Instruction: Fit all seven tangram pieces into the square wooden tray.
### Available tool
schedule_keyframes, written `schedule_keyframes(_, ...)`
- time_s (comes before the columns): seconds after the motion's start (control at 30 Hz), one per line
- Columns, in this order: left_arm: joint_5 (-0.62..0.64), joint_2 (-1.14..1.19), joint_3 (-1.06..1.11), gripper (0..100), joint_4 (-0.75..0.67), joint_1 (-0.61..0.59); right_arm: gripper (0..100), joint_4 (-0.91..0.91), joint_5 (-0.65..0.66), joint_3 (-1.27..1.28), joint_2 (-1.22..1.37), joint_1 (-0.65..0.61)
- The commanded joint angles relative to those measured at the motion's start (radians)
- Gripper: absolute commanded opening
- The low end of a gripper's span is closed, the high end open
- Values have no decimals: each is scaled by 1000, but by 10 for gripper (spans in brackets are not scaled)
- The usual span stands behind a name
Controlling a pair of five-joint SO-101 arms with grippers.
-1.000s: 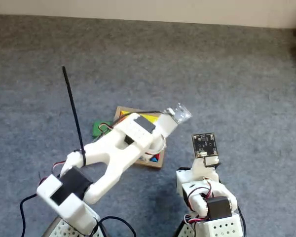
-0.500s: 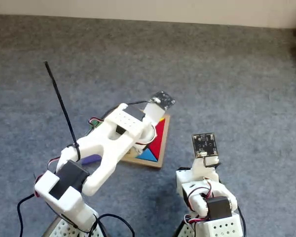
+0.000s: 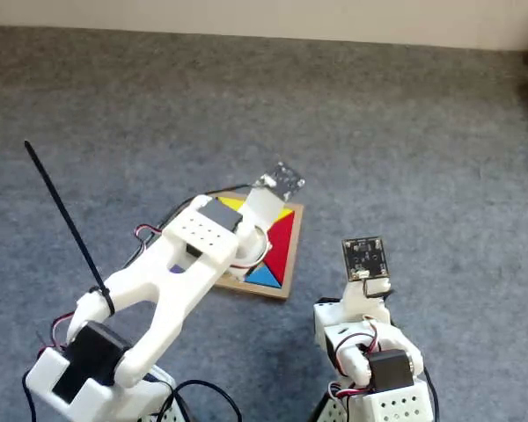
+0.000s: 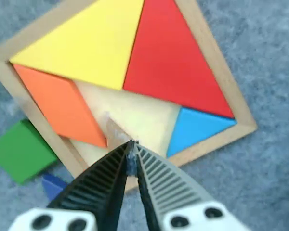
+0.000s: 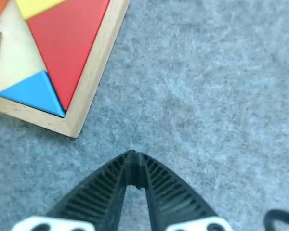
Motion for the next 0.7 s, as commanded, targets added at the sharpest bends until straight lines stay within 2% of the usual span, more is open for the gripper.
schedule_keyframes(0.0, 12, -44, 25, 7, -2, -5, 10, 4, 9, 113, -18, -10)
schedule_keyframes(0.47, 14, -38, 33, 7, -34, -53, 10, 4, 9, 113, -18, -10)
schedule_keyframes(0.67, 14, 113, -12, 7, -60, -42, 10, 4, 9, 113, -18, -10)
